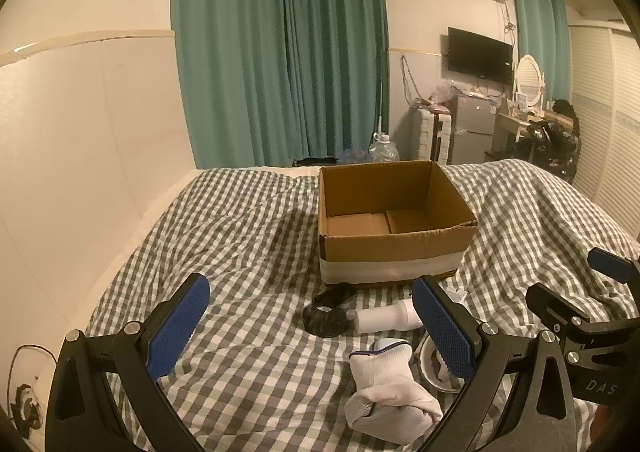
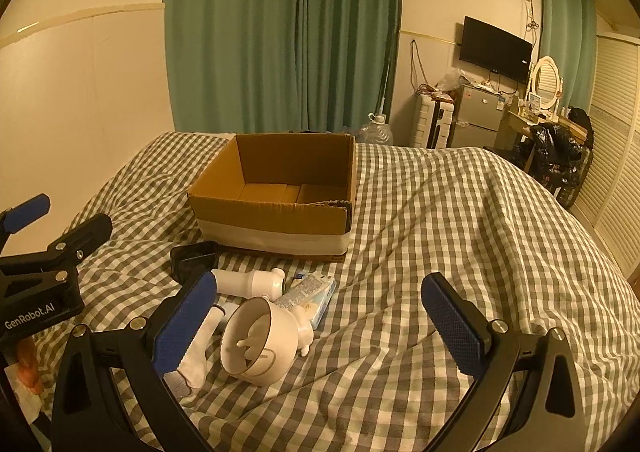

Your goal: Organize objects

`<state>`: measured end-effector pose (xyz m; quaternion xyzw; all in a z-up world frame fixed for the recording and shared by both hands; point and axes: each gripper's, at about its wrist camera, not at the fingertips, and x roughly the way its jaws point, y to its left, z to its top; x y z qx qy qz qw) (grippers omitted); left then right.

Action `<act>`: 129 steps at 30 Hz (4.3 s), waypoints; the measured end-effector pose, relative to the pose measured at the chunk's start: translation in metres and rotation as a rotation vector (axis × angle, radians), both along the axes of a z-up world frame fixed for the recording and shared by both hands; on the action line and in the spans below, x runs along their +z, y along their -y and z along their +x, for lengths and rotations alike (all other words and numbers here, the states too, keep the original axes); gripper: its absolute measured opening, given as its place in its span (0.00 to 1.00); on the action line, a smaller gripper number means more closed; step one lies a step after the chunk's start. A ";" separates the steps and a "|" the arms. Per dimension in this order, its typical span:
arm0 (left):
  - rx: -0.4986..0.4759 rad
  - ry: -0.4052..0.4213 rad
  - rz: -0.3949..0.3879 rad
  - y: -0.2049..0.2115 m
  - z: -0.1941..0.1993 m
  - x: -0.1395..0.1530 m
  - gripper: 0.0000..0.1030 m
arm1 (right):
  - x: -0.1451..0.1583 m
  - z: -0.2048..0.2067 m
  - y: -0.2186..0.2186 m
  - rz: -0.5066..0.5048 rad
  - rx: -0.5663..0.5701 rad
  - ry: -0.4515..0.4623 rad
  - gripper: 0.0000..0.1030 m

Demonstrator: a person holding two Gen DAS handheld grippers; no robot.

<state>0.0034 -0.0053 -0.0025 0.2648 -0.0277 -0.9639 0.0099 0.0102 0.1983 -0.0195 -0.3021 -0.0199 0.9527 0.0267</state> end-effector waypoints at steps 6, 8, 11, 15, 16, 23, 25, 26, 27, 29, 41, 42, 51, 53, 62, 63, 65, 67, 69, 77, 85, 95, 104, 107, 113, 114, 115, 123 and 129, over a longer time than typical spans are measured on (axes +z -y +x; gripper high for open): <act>0.003 0.001 -0.028 -0.002 -0.001 -0.003 1.00 | -0.001 0.000 0.002 0.003 0.007 0.006 1.00; -0.001 -0.003 -0.032 -0.004 0.000 -0.003 1.00 | -0.002 0.000 0.002 0.003 0.008 0.008 1.00; -0.003 -0.006 -0.037 -0.004 0.000 -0.004 1.00 | -0.002 0.000 0.002 0.003 0.009 0.011 1.00; 0.001 -0.001 -0.035 -0.004 0.001 -0.004 1.00 | -0.003 -0.001 0.002 0.000 0.008 0.014 1.00; 0.002 0.002 -0.034 -0.004 0.000 -0.005 1.00 | -0.004 0.000 0.002 -0.002 0.008 0.015 1.00; 0.003 0.006 -0.028 -0.003 0.000 -0.007 1.00 | -0.005 0.000 0.000 -0.006 0.013 0.018 1.00; 0.000 0.007 -0.027 -0.003 0.000 -0.007 1.00 | -0.006 0.000 0.001 -0.006 0.014 0.019 1.00; -0.002 0.007 -0.028 -0.003 0.000 -0.007 1.00 | -0.006 -0.001 0.001 -0.007 0.018 0.021 1.00; -0.002 0.008 -0.028 -0.003 0.000 -0.007 1.00 | -0.007 -0.001 0.001 -0.007 0.018 0.022 1.00; -0.004 0.009 -0.027 -0.002 0.000 -0.008 1.00 | -0.008 -0.001 0.001 -0.007 0.018 0.023 1.00; -0.001 0.023 -0.020 -0.002 0.001 -0.011 1.00 | -0.010 0.000 0.003 -0.002 0.016 0.031 1.00; 0.000 0.023 -0.019 -0.002 0.001 -0.011 1.00 | -0.010 0.000 0.003 -0.001 0.016 0.033 1.00; 0.000 0.031 -0.014 -0.001 0.001 -0.010 1.00 | -0.010 0.000 0.004 0.000 0.020 0.034 1.00; -0.005 0.036 -0.011 -0.001 0.001 -0.011 1.00 | -0.009 0.000 0.005 0.000 0.023 0.033 1.00; -0.026 0.148 -0.007 -0.003 -0.006 -0.032 1.00 | -0.026 -0.006 0.003 -0.015 0.031 0.094 1.00; -0.029 0.156 -0.005 -0.004 -0.006 -0.033 1.00 | -0.028 -0.006 0.003 -0.015 0.032 0.097 1.00; -0.034 0.172 0.005 -0.004 -0.006 -0.036 1.00 | -0.030 -0.007 0.003 -0.009 0.031 0.104 1.00; -0.045 0.187 0.010 -0.004 -0.007 -0.040 1.00 | -0.033 -0.007 0.001 -0.015 0.035 0.113 0.99; -0.052 0.205 0.006 -0.005 -0.008 -0.045 1.00 | -0.035 -0.006 -0.003 -0.025 0.025 0.115 0.98; -0.102 0.304 0.009 -0.015 -0.012 -0.067 1.00 | -0.048 -0.012 -0.014 -0.064 0.019 0.168 0.95; -0.134 0.395 0.018 -0.023 -0.019 -0.092 1.00 | -0.080 -0.030 -0.002 -0.026 0.043 0.288 0.63; -0.235 0.440 0.077 -0.032 -0.022 -0.106 0.98 | -0.090 -0.030 -0.002 -0.026 0.057 0.317 0.14; -0.285 0.421 0.142 -0.031 -0.018 -0.100 0.54 | -0.081 -0.025 -0.002 -0.021 0.056 0.286 0.06; -0.273 0.399 0.138 -0.029 -0.016 -0.091 0.49 | -0.074 -0.021 -0.003 -0.008 0.045 0.253 0.05; -0.227 0.352 0.179 -0.013 -0.013 -0.071 0.47 | -0.055 -0.012 -0.005 0.024 0.037 0.187 0.04; -0.225 0.347 0.183 -0.012 -0.013 -0.068 0.47 | -0.052 -0.011 -0.005 0.025 0.038 0.182 0.04; -0.221 0.339 0.182 -0.010 -0.013 -0.064 0.47 | -0.049 -0.010 -0.005 0.025 0.037 0.175 0.04; -0.221 0.295 0.144 -0.002 -0.018 -0.039 0.47 | -0.026 -0.012 -0.003 0.047 0.069 0.142 0.04; -0.257 0.258 0.154 0.001 -0.042 -0.002 0.47 | 0.006 -0.032 0.002 0.056 0.131 0.112 0.04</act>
